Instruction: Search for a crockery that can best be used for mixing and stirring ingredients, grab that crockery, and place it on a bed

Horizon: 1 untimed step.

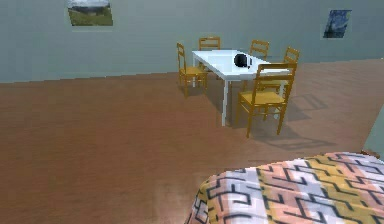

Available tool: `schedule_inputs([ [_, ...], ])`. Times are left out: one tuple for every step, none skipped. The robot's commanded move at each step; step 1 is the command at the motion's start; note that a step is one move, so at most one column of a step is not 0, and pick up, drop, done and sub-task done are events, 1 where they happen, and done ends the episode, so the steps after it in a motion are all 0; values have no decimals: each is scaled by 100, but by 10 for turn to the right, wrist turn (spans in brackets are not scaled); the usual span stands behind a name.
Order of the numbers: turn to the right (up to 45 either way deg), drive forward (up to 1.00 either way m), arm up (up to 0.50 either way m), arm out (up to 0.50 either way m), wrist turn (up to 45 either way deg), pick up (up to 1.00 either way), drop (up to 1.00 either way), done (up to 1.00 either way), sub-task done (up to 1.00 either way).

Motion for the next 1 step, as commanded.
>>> schedule_inputs([
  [0, 0, 0, 0, 0, 0, 0, 100, 0],
])
